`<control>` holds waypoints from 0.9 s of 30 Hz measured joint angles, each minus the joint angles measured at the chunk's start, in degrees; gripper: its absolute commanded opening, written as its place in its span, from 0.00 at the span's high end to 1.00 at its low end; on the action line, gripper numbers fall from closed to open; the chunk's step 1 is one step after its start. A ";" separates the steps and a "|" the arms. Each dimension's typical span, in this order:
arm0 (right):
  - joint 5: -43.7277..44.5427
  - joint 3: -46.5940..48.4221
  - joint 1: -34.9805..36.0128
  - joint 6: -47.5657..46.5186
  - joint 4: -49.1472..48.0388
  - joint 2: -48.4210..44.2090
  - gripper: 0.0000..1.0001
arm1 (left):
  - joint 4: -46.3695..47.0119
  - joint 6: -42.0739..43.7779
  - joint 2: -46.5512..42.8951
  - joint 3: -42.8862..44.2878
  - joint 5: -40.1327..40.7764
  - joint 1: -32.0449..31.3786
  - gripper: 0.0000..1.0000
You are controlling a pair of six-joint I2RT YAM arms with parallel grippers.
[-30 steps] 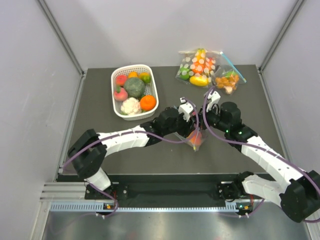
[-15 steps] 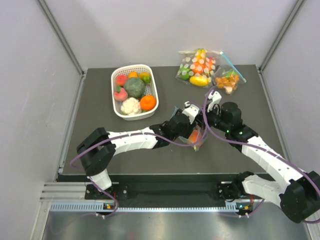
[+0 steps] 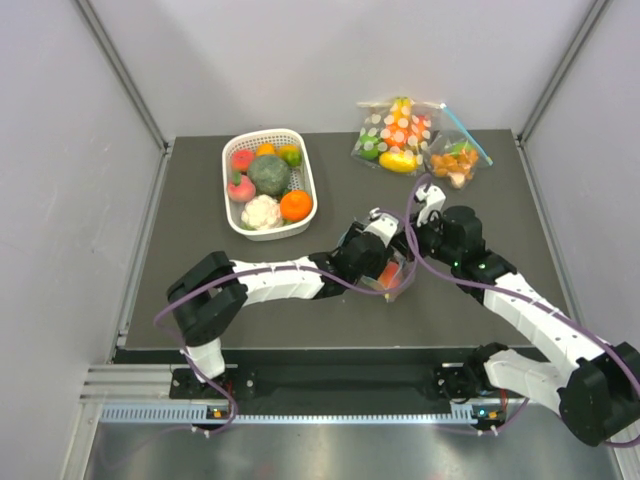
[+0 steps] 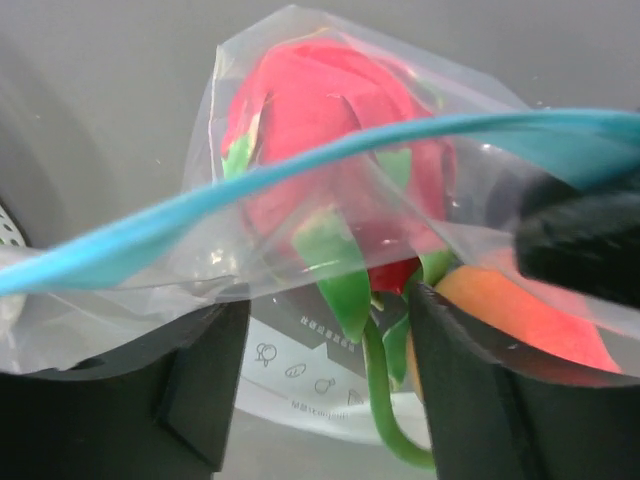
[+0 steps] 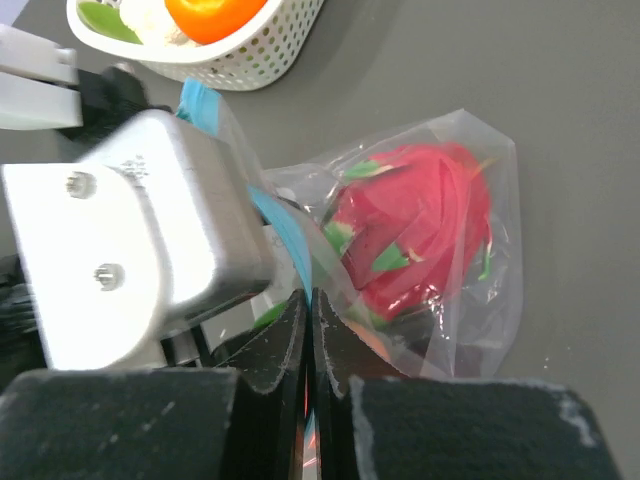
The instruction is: Open the zip-top bag and remove the fake food
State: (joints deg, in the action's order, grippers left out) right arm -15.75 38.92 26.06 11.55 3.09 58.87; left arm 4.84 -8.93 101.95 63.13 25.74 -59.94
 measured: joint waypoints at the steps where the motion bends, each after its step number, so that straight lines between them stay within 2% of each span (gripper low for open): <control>1: 0.24 -0.09 0.00 0.04 0.35 0.00 1.00 | 0.04 -0.11 0.55 0.17 0.28 -0.02 0.38; 2: 0.28 -0.24 -0.02 0.09 0.33 0.00 1.00 | 0.04 -0.07 1.25 0.48 0.61 0.00 0.54; 4: 0.07 -0.26 0.00 0.20 0.24 -0.02 1.00 | 0.09 0.07 1.88 0.72 0.92 -0.02 0.69; 5: 0.00 -0.26 0.04 0.09 -0.07 -0.02 1.00 | 0.11 -0.09 2.27 0.85 0.98 -0.04 0.83; 8: -0.42 -0.28 0.07 0.26 0.20 -0.66 1.00 | 0.11 0.00 2.73 0.96 0.92 -0.15 0.99; 15: -0.35 -0.28 0.07 0.22 0.37 -0.90 1.00 | -2.12 0.15 1.42 1.18 -0.57 -0.15 1.00; 21: -0.24 -0.26 0.00 0.11 0.31 -0.85 1.00 | -7.91 0.11 -4.96 1.18 -4.28 -0.15 1.00; 27: -0.07 -0.24 0.00 0.02 -0.02 -0.85 1.00 | -9.18 -1.20 -11.06 0.44 -8.28 0.59 1.00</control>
State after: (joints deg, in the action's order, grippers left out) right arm -15.81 38.68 26.06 11.57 3.07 58.02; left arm -4.34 -10.13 90.89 63.57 17.45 -59.35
